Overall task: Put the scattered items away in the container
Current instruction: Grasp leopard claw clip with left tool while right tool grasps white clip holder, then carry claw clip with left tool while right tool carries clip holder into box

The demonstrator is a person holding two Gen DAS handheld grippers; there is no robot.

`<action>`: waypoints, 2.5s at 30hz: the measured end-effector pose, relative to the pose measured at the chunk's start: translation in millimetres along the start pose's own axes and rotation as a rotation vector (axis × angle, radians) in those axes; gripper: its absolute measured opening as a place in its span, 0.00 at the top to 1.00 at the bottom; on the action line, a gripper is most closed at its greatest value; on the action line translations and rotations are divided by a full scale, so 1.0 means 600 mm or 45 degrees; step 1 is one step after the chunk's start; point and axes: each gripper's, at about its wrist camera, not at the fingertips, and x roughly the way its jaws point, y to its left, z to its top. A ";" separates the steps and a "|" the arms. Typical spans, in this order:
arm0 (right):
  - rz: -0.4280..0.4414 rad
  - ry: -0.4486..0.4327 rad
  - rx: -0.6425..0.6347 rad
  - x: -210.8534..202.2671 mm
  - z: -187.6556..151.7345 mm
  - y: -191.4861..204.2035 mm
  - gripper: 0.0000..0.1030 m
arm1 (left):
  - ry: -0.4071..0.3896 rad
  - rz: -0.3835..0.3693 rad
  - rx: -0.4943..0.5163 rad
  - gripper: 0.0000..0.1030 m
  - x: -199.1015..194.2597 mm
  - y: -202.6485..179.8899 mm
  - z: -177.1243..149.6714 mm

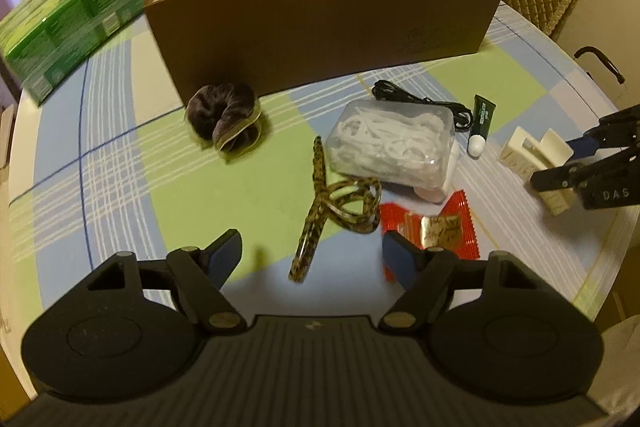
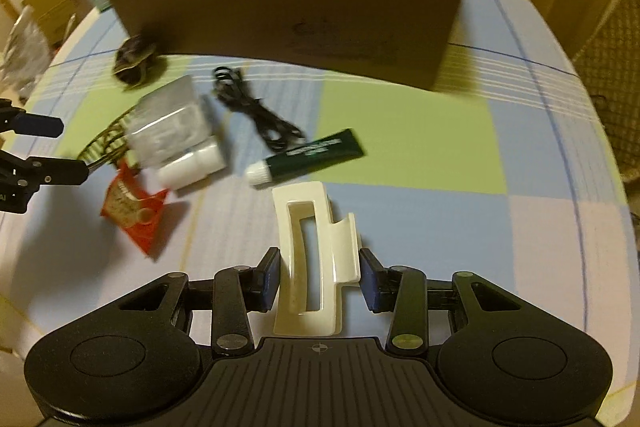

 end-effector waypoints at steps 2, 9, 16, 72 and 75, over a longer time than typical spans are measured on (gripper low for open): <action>-0.006 -0.004 0.015 -0.003 0.000 -0.005 0.57 | -0.011 -0.020 0.013 0.31 0.006 -0.002 0.006; -0.008 -0.015 0.021 -0.004 -0.001 -0.004 0.57 | -0.014 -0.054 0.020 0.41 0.041 -0.015 0.025; -0.004 -0.020 0.016 -0.003 -0.002 -0.006 0.57 | -0.004 -0.050 -0.060 0.66 0.057 -0.007 0.020; 0.078 -0.188 -0.007 -0.055 0.019 0.005 0.57 | -0.088 0.028 -0.193 0.64 -0.051 0.005 -0.003; 0.087 -0.221 0.003 -0.066 0.032 0.002 0.57 | -0.126 0.023 -0.192 0.64 -0.065 0.005 0.010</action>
